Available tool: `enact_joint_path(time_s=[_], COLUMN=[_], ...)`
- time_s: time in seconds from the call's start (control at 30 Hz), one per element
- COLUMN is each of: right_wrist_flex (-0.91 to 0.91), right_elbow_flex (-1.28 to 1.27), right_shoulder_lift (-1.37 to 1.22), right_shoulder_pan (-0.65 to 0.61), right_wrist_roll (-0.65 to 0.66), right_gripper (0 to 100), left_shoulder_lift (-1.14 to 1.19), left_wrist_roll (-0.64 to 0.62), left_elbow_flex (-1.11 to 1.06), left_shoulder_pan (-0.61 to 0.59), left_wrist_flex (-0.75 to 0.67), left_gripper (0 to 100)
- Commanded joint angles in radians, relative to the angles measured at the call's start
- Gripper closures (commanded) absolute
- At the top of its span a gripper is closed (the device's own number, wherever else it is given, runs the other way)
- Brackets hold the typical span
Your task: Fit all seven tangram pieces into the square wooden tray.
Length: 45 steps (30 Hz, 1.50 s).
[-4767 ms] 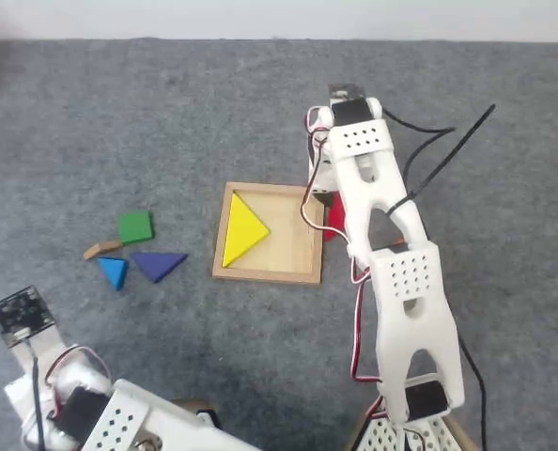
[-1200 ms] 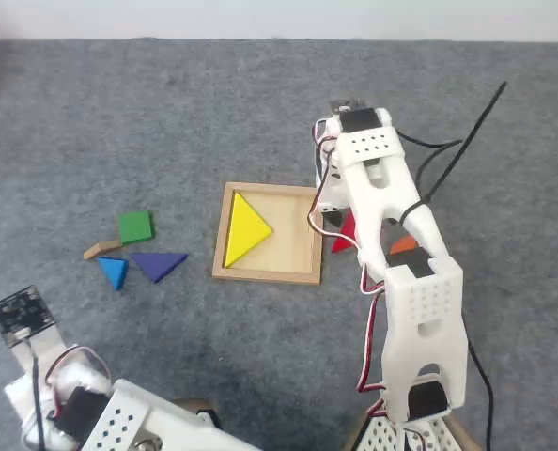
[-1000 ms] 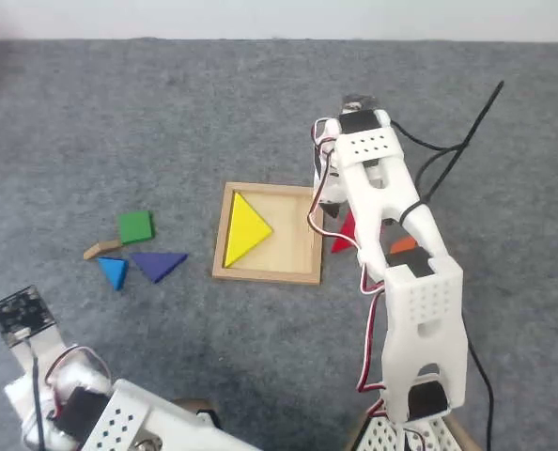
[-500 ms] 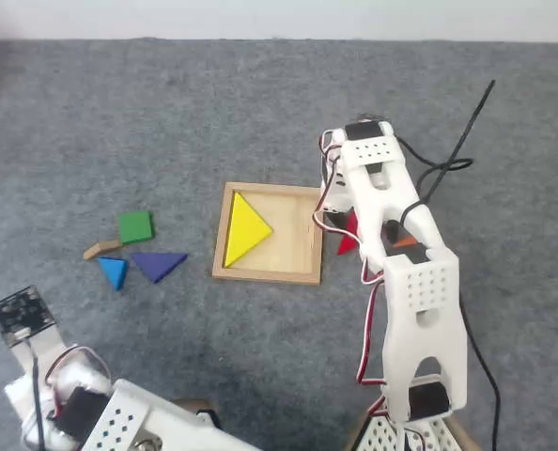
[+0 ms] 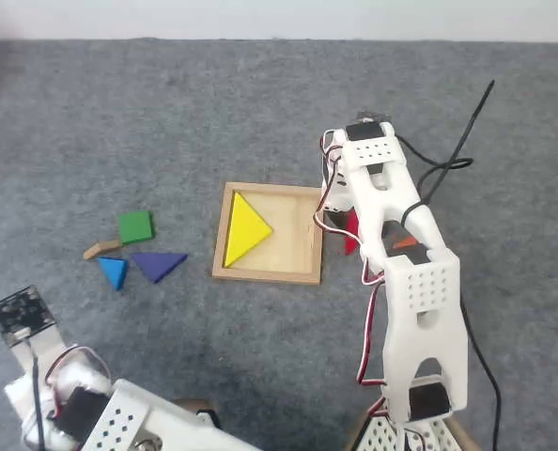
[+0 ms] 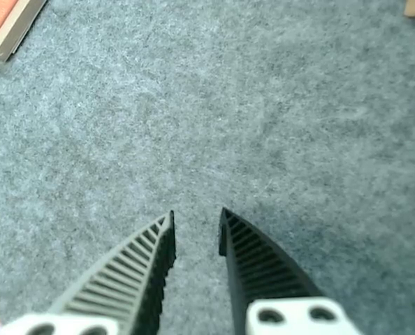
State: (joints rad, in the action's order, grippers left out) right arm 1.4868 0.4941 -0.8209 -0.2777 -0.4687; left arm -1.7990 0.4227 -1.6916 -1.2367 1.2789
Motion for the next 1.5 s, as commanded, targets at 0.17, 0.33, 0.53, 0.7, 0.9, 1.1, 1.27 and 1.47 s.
enact_joint_path(time_s=[0.17,0.33,0.53,0.7,0.9,1.1,1.27,1.47], right_wrist_flex=[-0.033,-0.036,-0.031,-0.016,-0.016,-0.016,-0.036,-0.021], right_elbow_flex=[0.038,0.152,0.18,0.18,0.18,0.175,0.178,0.18], right_shoulder_lift=[-0.013,-0.004,-0.041,-0.059,-0.061,-0.07,-0.07,-0.059], right_shoulder_pan=[0.016,0.09,0.096,0.097,0.094,0.047,0.039,0.041], right_wrist_roll=[0.025,0.063,0.27,0.471,0.532,0.499,0.496,0.494], right_gripper=[79.7,79.3,68.1,62.4,62.4,65.6,77.8,77.9], left_shoulder_lift=[-0.015,-0.015,-0.015,-0.015,-0.015,-0.015,-0.015,-0.015], left_wrist_roll=[0.009,0.009,0.009,0.009,0.009,0.009,0.009,0.009], left_elbow_flex=[0.008,0.008,0.008,0.008,0.008,0.008,0.008,0.008], left_shoulder_pan=[-0.008,-0.008,-0.008,-0.008,-0.008,-0.008,-0.008,-0.008], left_wrist_flex=[0.005,0.006,0.006,0.006,0.006,0.006,0.006,0.006], left_gripper=[90,90,90,90,90,90,90,90])
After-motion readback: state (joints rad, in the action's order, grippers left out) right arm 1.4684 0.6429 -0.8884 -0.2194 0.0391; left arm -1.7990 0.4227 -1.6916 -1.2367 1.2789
